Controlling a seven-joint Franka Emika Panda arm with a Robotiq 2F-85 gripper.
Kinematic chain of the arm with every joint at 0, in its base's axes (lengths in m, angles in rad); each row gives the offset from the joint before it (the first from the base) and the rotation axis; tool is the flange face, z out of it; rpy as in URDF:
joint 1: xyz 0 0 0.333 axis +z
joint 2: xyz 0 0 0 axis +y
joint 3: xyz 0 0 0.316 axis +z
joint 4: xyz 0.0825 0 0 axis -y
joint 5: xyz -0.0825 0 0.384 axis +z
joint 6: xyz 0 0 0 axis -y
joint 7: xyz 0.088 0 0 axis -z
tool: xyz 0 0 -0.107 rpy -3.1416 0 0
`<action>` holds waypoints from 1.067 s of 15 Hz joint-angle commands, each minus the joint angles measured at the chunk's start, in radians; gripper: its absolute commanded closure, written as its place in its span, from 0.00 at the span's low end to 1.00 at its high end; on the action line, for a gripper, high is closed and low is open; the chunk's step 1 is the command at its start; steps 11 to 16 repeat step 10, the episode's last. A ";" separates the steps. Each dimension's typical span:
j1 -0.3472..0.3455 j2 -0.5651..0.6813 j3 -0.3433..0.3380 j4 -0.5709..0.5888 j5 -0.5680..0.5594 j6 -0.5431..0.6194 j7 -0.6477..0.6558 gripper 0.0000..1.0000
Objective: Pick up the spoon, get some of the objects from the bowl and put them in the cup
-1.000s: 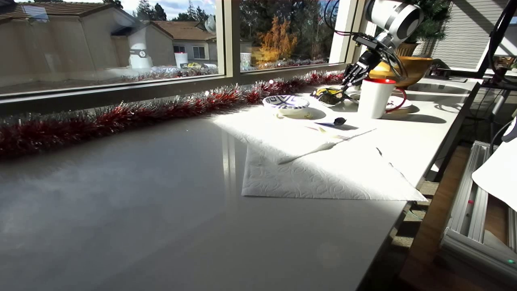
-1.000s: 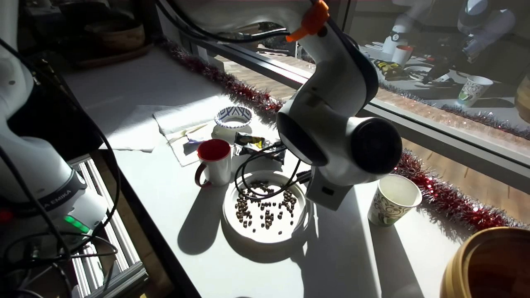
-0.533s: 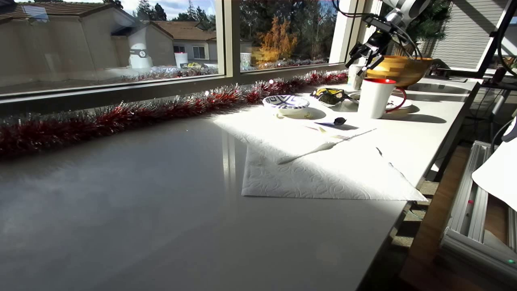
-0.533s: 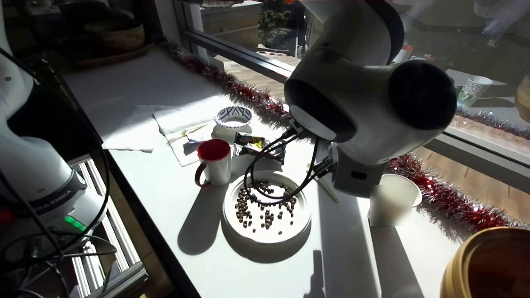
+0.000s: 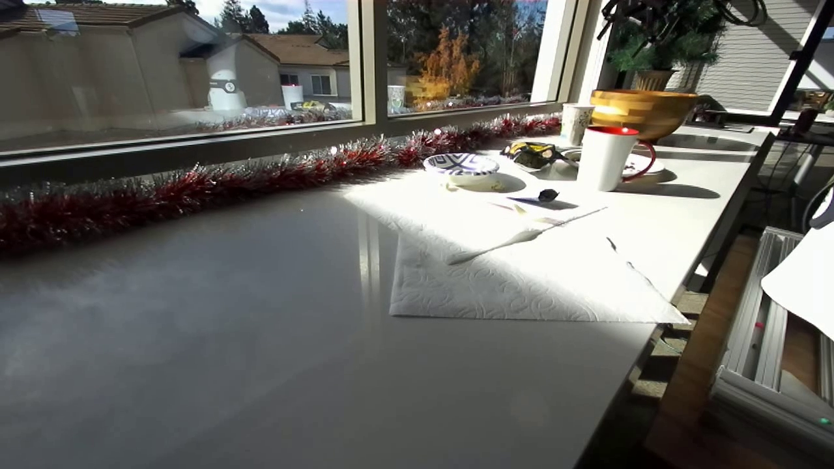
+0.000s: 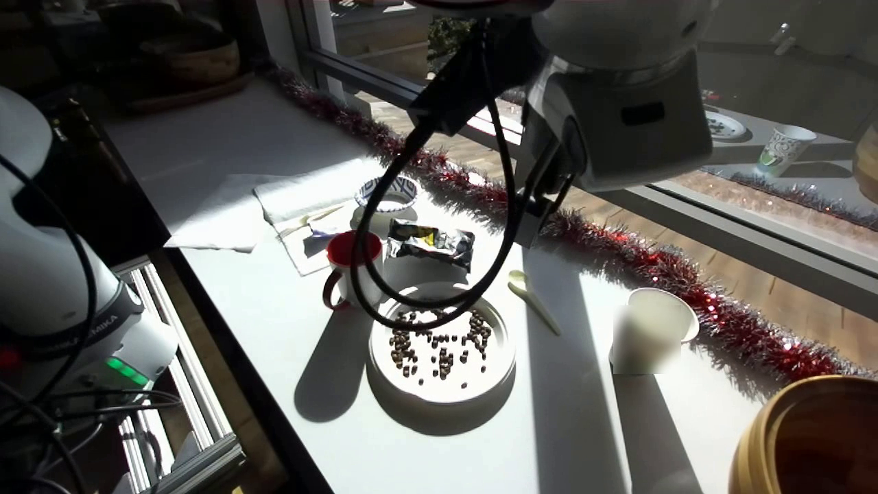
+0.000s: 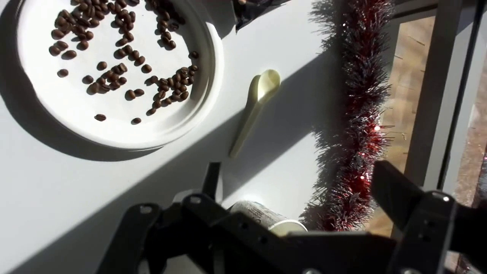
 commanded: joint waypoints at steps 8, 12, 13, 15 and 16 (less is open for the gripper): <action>0.035 -0.420 0.071 -0.173 -0.436 -0.038 -0.005 0.00; 0.033 -0.457 0.076 -0.197 -0.449 -0.039 -0.005 0.00; 0.033 -0.457 0.076 -0.197 -0.449 -0.039 -0.005 0.00; 0.033 -0.457 0.076 -0.197 -0.449 -0.039 -0.005 0.00; 0.033 -0.457 0.076 -0.197 -0.449 -0.039 -0.005 0.00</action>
